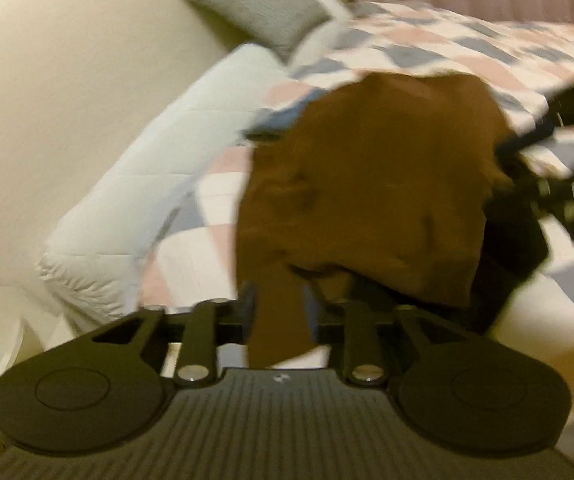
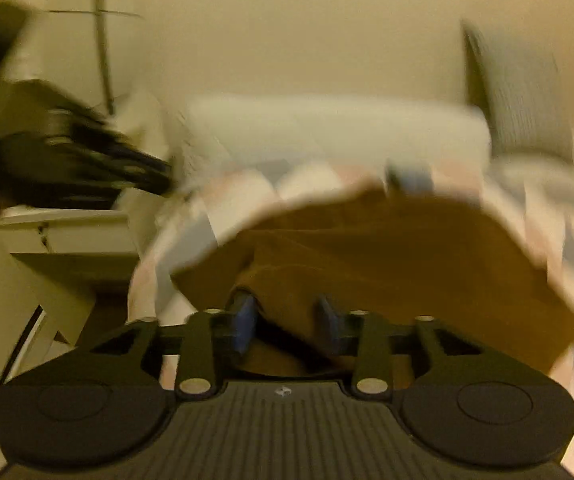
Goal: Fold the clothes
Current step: 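Lift the brown shirt up with both grippers and shake it out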
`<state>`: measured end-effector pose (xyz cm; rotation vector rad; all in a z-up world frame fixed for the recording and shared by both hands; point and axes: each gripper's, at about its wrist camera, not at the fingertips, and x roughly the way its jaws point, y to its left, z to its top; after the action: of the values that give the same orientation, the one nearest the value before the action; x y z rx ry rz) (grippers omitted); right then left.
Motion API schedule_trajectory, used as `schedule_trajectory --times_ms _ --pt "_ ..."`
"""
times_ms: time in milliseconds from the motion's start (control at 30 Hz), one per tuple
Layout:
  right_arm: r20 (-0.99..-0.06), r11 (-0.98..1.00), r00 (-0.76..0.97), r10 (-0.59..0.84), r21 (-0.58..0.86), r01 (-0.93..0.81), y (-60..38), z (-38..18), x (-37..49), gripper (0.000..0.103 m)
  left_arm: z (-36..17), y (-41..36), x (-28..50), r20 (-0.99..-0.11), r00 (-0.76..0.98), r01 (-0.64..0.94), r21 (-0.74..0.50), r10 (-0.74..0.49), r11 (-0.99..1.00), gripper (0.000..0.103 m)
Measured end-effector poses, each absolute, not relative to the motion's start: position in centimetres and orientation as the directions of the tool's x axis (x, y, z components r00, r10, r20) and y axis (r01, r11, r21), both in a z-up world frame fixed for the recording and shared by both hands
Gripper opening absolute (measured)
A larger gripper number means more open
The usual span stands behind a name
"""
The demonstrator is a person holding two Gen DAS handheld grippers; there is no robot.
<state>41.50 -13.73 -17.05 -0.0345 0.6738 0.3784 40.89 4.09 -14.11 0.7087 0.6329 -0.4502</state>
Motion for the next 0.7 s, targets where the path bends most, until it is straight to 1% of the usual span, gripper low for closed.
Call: schedule_trajectory --times_ms 67,100,167,233,267,333,400,433,500,533,567,633,700 --pt "-0.605 0.941 0.727 0.326 0.136 -0.309 -15.4 -17.4 40.2 0.068 -15.5 1.8 38.8 -0.665 0.717 0.628 0.487 -0.209 0.607 0.029" --pt "-0.603 0.946 0.732 0.318 0.15 -0.288 -16.1 -17.5 39.4 0.071 -16.2 0.6 37.9 -0.661 0.713 0.651 0.501 -0.232 0.571 0.031" --pt "-0.623 0.958 0.729 0.283 0.146 -0.247 -17.6 -18.1 37.7 0.071 -17.6 -2.0 36.1 -0.649 0.707 0.684 0.527 -0.28 0.504 0.041" --pt "-0.647 0.973 0.727 0.229 0.131 -0.19 -19.5 -19.0 36.4 0.071 -18.9 -4.5 35.3 -0.628 0.712 0.692 0.551 -0.315 0.466 0.046" --pt "-0.658 0.98 0.726 0.201 0.126 -0.157 -20.6 -19.2 35.8 0.071 -19.5 -5.6 35.3 -0.616 0.719 0.687 0.563 -0.321 0.458 0.052" --pt "-0.676 0.989 0.723 0.147 0.124 -0.085 -22.0 -19.7 34.4 0.071 -20.7 -7.4 35.9 -0.6 0.736 0.67 0.58 -0.313 0.463 0.057" --pt "-0.681 0.992 0.725 0.104 0.121 -0.029 -23.6 -20.1 33.8 0.071 -21.6 -8.6 37.3 -0.589 0.754 0.648 0.589 -0.291 0.483 0.057" --pt "-0.682 0.993 0.727 0.085 0.115 -0.007 -24.2 -20.3 33.5 0.071 -22.1 -9.2 38.2 -0.586 0.761 0.637 0.594 -0.278 0.492 0.055" --pt "-0.684 0.996 0.728 0.05 0.09 0.017 -25.2 -20.8 32.9 0.072 -23.2 -10.0 39.7 -0.581 0.774 0.618 0.612 -0.251 0.493 0.046" --pt "-0.688 0.997 0.725 0.033 0.071 0.022 -25.5 -21.2 32.8 0.074 -23.8 -10.2 40.4 -0.579 0.781 0.609 0.621 -0.236 0.493 0.034" --pt "-0.693 0.998 0.721 0.018 0.051 0.025 -25.8 -21.6 32.8 0.075 -23.9 -10.2 41.1 -0.577 0.784 0.602 0.619 -0.228 0.504 0.008" --pt "-0.701 0.999 0.713 -0.008 0.018 0.029 -26.2 -22.5 32.9 0.075 -23.5 -9.4 42.4 -0.572 0.788 0.589 0.595 -0.227 0.546 0.005" --pt "-0.706 0.999 0.708 -0.027 -0.003 0.035 -26.7 -23.5 33.4 0.075 -22.1 -7.9 43.2 -0.556 0.798 0.569 0.563 -0.235 0.599 0.005"
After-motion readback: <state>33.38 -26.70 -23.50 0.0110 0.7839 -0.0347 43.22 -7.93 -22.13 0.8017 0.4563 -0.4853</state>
